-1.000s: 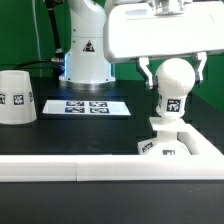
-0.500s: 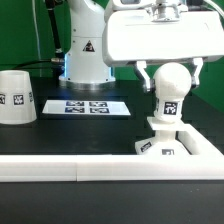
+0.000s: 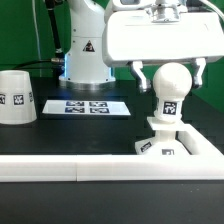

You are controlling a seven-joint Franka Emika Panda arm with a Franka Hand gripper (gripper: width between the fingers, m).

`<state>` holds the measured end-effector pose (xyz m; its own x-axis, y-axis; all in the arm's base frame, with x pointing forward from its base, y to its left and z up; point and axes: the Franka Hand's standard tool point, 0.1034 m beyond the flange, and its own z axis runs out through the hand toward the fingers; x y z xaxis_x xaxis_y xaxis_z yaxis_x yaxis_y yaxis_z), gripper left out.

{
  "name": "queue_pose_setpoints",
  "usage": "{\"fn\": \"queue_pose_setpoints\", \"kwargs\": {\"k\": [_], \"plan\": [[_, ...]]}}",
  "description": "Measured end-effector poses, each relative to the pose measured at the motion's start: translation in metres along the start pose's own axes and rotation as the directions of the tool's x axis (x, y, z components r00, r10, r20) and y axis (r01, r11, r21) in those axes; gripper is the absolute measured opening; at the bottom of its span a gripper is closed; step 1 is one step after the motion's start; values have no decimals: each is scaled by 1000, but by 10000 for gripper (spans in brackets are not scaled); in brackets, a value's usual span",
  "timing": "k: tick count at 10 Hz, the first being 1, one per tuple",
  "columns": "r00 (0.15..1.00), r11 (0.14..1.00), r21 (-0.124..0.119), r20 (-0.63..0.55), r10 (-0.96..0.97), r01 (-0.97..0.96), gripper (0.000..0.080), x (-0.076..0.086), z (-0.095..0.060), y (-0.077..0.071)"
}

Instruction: Assemble lamp

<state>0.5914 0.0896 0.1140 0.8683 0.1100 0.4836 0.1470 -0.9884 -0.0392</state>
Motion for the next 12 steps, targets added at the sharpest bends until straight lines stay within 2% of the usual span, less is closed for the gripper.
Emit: {"fn": "queue_pose_setpoints", "kwargs": {"k": [3, 6, 9, 10, 12], "plan": [[1000, 1000, 2, 1, -4, 4, 699, 5, -13, 0], [1000, 1000, 13, 29, 2, -2, 699, 18, -32, 3], [998, 1000, 22, 59, 1, -3, 698, 13, -29, 0], [991, 999, 46, 137, 1, -8, 699, 8, -27, -4], [961, 997, 79, 276, -1, -22, 698, 11, -28, 3]]}}
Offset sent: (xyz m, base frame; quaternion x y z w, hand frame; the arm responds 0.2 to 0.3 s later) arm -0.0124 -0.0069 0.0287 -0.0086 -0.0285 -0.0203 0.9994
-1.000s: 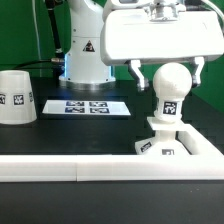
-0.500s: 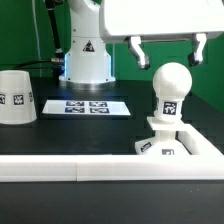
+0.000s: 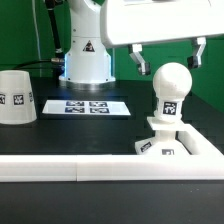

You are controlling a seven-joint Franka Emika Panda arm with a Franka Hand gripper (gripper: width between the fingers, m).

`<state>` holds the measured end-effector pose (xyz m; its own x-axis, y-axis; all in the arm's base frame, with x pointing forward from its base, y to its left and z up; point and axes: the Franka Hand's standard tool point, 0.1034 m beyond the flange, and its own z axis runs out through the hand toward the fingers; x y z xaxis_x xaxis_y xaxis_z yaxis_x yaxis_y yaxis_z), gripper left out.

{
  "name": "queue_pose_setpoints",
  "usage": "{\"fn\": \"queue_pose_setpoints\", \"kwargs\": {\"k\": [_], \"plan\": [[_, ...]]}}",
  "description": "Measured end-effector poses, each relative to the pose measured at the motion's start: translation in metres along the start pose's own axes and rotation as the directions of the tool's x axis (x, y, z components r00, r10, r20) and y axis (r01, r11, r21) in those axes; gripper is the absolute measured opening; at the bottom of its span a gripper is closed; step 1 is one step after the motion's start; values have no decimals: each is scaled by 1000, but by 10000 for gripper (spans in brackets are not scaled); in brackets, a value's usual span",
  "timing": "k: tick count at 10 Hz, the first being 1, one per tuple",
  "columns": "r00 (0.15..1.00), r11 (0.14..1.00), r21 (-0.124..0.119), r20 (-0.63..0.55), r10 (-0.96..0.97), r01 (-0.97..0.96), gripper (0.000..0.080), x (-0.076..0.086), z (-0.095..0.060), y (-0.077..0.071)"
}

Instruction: Assemble lamp

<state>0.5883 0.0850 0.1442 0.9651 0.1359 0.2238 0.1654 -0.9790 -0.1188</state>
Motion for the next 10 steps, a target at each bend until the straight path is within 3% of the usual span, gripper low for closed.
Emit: {"fn": "queue_pose_setpoints", "kwargs": {"k": [5, 6, 8, 10], "plan": [[944, 997, 76, 330, -22, -3, 698, -3, 3, -4], [953, 998, 70, 302, -26, 5, 698, 4, 8, -2], [962, 996, 32, 258, -88, 82, 699, 13, 8, -3], [962, 996, 34, 260, -83, 76, 699, 12, 9, -2]]}}
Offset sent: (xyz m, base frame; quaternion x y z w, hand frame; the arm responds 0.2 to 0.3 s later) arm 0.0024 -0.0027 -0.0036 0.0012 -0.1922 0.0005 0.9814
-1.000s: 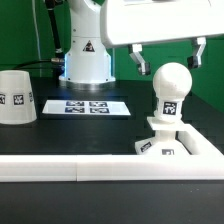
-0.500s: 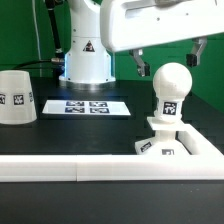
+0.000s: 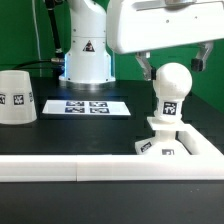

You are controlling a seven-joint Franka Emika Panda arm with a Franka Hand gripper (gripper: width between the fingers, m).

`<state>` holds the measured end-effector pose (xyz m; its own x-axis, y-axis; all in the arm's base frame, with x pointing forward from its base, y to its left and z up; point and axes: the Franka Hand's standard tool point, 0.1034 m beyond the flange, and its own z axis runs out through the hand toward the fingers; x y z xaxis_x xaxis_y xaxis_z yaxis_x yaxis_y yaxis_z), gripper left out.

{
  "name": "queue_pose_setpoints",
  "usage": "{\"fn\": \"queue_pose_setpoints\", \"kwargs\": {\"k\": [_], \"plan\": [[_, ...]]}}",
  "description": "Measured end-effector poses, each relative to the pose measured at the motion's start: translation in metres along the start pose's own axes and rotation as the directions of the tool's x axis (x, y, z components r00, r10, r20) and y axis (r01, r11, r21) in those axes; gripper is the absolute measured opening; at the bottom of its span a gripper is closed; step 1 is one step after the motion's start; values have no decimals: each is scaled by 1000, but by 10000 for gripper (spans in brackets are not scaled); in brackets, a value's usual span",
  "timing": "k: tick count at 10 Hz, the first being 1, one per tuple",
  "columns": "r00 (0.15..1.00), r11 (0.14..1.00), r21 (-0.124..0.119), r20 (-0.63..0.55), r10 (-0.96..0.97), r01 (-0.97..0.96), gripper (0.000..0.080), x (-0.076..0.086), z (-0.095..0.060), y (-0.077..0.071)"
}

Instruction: Assemble lamp

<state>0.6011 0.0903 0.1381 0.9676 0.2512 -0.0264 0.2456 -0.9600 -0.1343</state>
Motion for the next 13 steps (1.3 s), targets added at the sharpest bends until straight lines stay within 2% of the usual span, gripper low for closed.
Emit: {"fn": "queue_pose_setpoints", "kwargs": {"k": [1, 2, 3, 5, 9, 11, 12, 13], "plan": [[1000, 1000, 0, 0, 0, 0, 699, 0, 0, 0], [1000, 1000, -11, -6, -28, 28, 699, 1, 1, 2], [997, 997, -35, -27, -73, 72, 699, 4, 2, 4], [994, 995, -43, -47, -96, 94, 698, 4, 7, 3], [995, 995, -39, -37, -89, 88, 699, -2, 14, 5], [995, 995, -38, -35, -88, 87, 672, -2, 15, 5], [995, 995, -38, -35, -88, 87, 576, -2, 15, 5], [996, 996, -38, -35, -88, 86, 576, -2, 15, 5]]}}
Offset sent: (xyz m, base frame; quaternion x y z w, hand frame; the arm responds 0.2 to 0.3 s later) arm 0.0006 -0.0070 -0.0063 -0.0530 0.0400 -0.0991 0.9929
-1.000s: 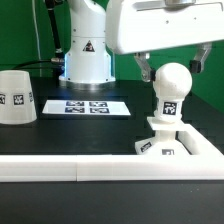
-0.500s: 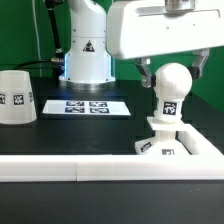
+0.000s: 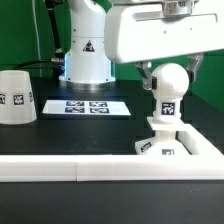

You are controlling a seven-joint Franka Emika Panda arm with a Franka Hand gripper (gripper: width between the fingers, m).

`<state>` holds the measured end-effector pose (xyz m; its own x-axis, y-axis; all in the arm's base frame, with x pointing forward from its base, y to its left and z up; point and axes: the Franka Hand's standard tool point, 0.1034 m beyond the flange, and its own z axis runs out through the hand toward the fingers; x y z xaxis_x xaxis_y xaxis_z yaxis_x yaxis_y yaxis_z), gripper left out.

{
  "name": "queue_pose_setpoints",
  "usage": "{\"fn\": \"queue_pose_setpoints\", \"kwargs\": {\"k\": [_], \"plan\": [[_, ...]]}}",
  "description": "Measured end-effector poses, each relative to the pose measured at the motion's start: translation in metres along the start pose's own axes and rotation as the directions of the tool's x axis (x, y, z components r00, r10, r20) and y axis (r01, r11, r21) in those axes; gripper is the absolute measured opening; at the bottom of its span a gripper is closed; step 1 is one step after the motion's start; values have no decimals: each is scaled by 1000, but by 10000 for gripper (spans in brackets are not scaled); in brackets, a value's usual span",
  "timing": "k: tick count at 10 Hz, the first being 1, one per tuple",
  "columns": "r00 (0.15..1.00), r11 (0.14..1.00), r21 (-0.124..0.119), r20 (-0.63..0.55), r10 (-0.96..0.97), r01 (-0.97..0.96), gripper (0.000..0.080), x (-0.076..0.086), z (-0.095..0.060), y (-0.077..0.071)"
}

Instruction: Assemble lamp

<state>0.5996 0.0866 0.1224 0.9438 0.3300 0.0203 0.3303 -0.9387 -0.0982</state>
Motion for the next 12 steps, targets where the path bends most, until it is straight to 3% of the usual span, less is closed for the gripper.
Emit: {"fn": "queue_pose_setpoints", "kwargs": {"k": [3, 5, 9, 11, 12], "plan": [[999, 999, 3, -3, 45, -45, 576, 0, 0, 0], [962, 963, 9, -30, 271, -271, 578, 0, 0, -2], [812, 815, 31, -73, 580, -579, 579, 5, 2, -9], [706, 709, 46, -65, 705, -704, 579, 5, 2, -9], [604, 607, 59, -53, 795, -793, 579, 5, 2, -10]]}}
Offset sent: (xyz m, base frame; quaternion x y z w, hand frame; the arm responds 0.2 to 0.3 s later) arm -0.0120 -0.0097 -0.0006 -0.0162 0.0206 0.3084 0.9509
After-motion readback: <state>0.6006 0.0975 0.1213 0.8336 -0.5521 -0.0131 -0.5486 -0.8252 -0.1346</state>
